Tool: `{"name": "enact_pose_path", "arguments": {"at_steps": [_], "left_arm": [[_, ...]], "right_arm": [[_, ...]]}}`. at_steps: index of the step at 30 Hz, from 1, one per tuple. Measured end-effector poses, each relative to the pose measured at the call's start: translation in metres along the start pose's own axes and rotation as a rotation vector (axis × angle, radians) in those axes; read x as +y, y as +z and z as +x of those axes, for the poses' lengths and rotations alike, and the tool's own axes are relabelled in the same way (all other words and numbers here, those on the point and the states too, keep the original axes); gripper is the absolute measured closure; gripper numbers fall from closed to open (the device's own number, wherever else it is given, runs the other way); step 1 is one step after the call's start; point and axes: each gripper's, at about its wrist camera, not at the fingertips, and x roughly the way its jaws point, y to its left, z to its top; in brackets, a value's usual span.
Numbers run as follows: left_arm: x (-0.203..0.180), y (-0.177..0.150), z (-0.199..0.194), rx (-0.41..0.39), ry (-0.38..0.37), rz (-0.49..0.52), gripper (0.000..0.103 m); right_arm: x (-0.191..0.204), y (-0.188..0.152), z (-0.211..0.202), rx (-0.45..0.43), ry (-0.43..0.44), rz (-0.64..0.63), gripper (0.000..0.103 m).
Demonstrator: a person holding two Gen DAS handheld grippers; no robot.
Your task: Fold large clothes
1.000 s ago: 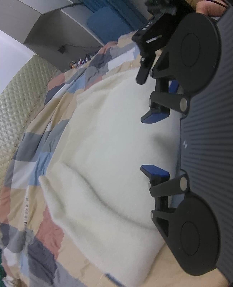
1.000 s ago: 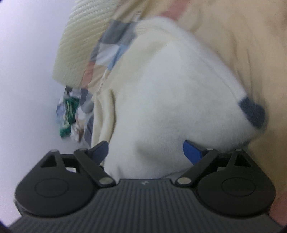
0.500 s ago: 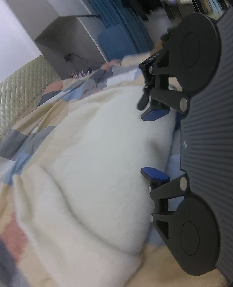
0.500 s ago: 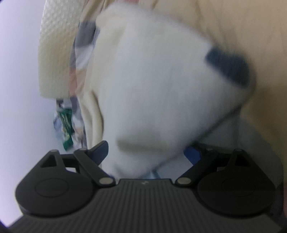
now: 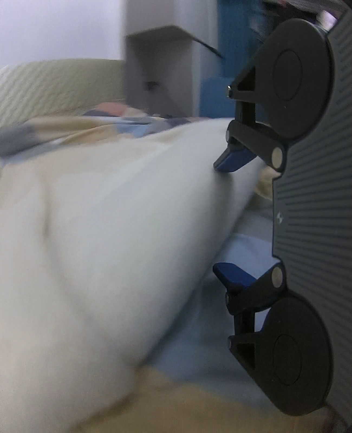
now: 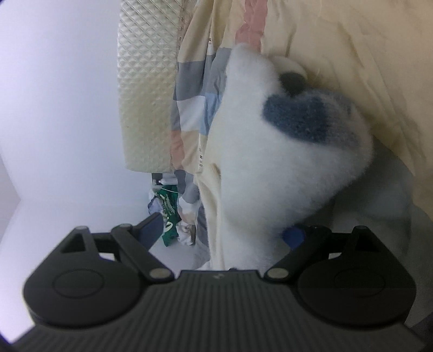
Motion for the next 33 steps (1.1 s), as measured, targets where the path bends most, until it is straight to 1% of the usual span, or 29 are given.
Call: {"name": "enact_pose_path", "arguments": {"at_steps": [2,5,8,9,12,14,16,17,18,21,22,23,24,25,26,27,29,33], "left_arm": [[0.013,0.004,-0.006,-0.049,-0.023,-0.096,0.025],[0.028,0.010,-0.021,-0.149,-0.021,-0.206,0.025],[0.040,0.013,-0.030,-0.212,-0.025,-0.291,0.026],[0.042,0.015,-0.033,-0.229,-0.021,-0.302,0.026],[0.040,0.018,-0.036,-0.275,0.003,-0.305,0.027],[0.038,0.021,-0.038,-0.316,0.030,-0.297,0.027],[0.040,0.024,-0.040,-0.331,0.044,-0.297,0.027],[0.040,0.025,-0.041,-0.337,0.050,-0.298,0.030],[0.039,0.026,-0.040,-0.342,0.057,-0.294,0.031],[0.038,0.031,-0.038,-0.355,0.077,-0.269,0.040],[0.035,0.032,-0.037,-0.360,0.087,-0.254,0.045],[0.036,0.030,-0.039,-0.365,0.090,-0.244,0.050],[0.034,0.029,-0.041,-0.374,0.090,-0.235,0.053],[0.034,0.028,-0.044,-0.388,0.084,-0.231,0.059],[0.032,0.026,-0.048,-0.403,0.071,-0.227,0.063],[0.031,0.023,-0.053,-0.409,0.063,-0.217,0.065],[0.022,0.021,-0.059,-0.416,0.047,-0.180,0.072],[0.003,0.011,-0.077,-0.426,0.038,-0.090,0.074]], "right_arm": [[-0.002,-0.001,0.002,-0.006,-0.018,0.009,0.009],[-0.010,-0.004,0.005,-0.010,-0.051,0.018,0.010],[-0.013,-0.007,0.006,-0.004,-0.089,0.009,0.010],[-0.014,-0.010,0.005,-0.005,-0.097,-0.002,0.010],[-0.014,-0.011,0.006,-0.002,-0.122,-0.029,0.010],[-0.013,-0.010,0.011,0.014,-0.162,-0.067,0.010],[-0.016,-0.008,0.017,0.026,-0.184,-0.088,0.013],[-0.018,-0.008,0.020,0.032,-0.197,-0.096,0.015],[-0.019,-0.007,0.024,0.035,-0.222,-0.111,0.021],[-0.019,-0.005,0.031,0.031,-0.267,-0.171,0.032],[-0.017,-0.005,0.032,0.027,-0.273,-0.197,0.034],[-0.015,-0.005,0.032,0.025,-0.279,-0.224,0.038],[-0.012,-0.006,0.031,0.021,-0.282,-0.254,0.044],[-0.009,-0.007,0.030,0.018,-0.282,-0.277,0.048],[-0.006,-0.009,0.029,0.017,-0.278,-0.303,0.055],[-0.002,-0.011,0.027,0.013,-0.274,-0.326,0.060],[0.005,-0.014,0.022,-0.005,-0.259,-0.363,0.065],[0.022,-0.023,0.007,-0.036,-0.228,-0.437,0.070]]}}
